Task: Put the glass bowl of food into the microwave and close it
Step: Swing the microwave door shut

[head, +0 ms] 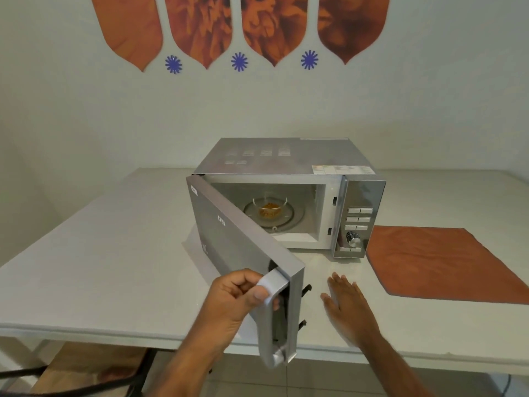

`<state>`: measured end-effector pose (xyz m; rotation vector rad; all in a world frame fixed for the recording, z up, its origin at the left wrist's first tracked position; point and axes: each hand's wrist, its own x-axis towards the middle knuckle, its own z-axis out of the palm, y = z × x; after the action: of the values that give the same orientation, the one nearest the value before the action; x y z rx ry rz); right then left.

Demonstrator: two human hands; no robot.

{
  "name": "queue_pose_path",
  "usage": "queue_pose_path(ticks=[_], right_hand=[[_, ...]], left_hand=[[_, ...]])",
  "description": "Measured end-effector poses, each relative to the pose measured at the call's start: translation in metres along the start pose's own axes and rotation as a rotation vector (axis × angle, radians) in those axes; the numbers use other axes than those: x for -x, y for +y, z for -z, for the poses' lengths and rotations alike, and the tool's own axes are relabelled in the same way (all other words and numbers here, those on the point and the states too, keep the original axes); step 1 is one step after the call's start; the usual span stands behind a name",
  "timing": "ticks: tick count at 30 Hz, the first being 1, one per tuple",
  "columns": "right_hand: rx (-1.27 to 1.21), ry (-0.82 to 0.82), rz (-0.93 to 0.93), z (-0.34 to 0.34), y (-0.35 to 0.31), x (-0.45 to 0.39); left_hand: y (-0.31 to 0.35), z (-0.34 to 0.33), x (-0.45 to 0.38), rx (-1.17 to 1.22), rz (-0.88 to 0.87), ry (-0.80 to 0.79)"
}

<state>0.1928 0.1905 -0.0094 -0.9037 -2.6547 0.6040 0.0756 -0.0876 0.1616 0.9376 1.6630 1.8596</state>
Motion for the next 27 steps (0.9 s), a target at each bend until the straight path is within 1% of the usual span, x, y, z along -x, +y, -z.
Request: queue_pose_path(ticks=[2,5,7,11,17,20,22,25,27], right_hand=[[-0.115,0.081,-0.018,0.0,0.0,0.001],[-0.375,0.152,-0.088,0.005,0.002,0.001],[-0.501,0.2,-0.117,0.008,0.006,0.0],[-0.732,0.215,-0.201,0.025,0.002,0.003],[-0.755,0.333,-0.161,0.059,-0.02,0.011],[-0.683,0.436,-0.094,0.075,-0.033,0.014],[-0.63,0.484,-0.012,0.084,-0.043,0.014],[-0.516,0.438,0.072,0.087,-0.049,0.011],[-0.443,0.398,0.063,0.081,-0.049,0.004]], left_hand=[[0.0,-0.013,-0.008,-0.025,0.022,0.005],[0.0,-0.031,-0.019,-0.08,0.039,0.0],[-0.002,-0.042,-0.028,-0.124,0.036,0.0],[-0.005,-0.06,-0.047,-0.134,0.025,-0.008],[-0.011,-0.081,-0.077,-0.173,-0.021,-0.027],[-0.015,-0.09,-0.093,-0.19,-0.046,-0.034],[-0.016,-0.096,-0.103,-0.208,-0.064,-0.05],[-0.021,-0.106,-0.119,-0.262,-0.095,-0.039],[-0.025,-0.112,-0.13,-0.29,-0.115,-0.027]])
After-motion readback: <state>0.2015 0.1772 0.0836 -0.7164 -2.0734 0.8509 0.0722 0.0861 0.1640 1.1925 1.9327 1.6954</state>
